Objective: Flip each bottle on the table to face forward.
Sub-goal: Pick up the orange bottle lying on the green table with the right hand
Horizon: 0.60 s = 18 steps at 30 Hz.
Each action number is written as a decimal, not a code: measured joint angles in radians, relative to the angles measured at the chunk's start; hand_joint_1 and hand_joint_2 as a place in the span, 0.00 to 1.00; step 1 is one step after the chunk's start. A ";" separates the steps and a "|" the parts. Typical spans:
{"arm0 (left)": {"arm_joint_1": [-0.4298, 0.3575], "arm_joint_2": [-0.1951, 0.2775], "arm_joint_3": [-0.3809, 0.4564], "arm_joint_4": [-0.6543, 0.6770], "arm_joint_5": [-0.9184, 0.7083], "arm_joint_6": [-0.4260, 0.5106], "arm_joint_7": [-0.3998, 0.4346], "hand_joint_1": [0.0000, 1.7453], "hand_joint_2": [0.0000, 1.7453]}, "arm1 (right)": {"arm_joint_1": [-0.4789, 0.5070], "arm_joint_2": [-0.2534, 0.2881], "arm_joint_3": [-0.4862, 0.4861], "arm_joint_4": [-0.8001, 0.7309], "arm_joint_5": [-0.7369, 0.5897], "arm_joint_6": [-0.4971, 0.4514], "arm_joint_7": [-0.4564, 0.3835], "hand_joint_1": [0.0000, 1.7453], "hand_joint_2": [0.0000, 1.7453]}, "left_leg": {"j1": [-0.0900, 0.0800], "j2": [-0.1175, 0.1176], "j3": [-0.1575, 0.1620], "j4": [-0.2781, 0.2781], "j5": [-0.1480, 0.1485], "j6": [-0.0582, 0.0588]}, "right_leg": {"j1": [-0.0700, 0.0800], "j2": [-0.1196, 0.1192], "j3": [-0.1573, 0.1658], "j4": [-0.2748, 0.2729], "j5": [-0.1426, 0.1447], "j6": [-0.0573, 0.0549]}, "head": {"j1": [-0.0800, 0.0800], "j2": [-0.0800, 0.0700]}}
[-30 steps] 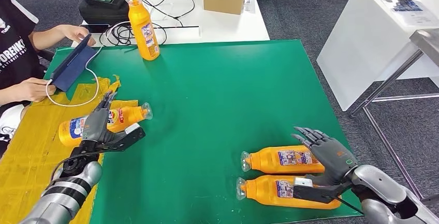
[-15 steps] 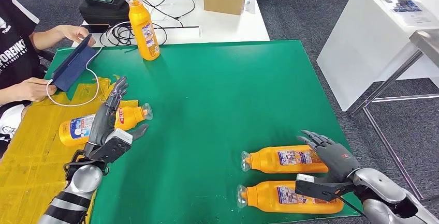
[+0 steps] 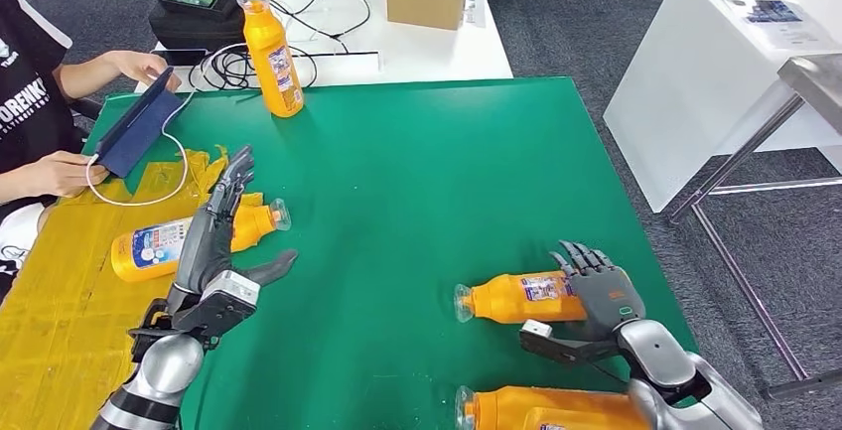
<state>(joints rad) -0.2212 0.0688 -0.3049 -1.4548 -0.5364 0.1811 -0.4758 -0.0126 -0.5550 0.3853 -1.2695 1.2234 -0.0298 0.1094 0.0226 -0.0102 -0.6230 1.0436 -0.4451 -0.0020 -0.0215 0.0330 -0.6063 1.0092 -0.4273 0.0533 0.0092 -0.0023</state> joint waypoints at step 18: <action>0.079 -0.013 -0.003 -0.065 0.016 -0.040 0.001 0.00 1.00 | -0.025 0.379 -0.068 -0.124 -0.143 -0.430 -0.189 1.00 1.00 | 0.001 -0.001 -0.004 0.000 0.002 0.001 | 0.001 -0.001 -0.002 0.001 0.002 -0.002 | 0.000 0.000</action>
<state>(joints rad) -0.1421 0.0558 -0.3078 -1.5198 -0.5206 0.1413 -0.4745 -0.0376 -0.1760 0.3168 -1.3939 1.0804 -0.4599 -0.0799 0.0237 -0.0117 -0.6268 1.0434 -0.4435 -0.0012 -0.0209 0.0324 -0.6088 1.0101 -0.4257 0.0515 0.0092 -0.0023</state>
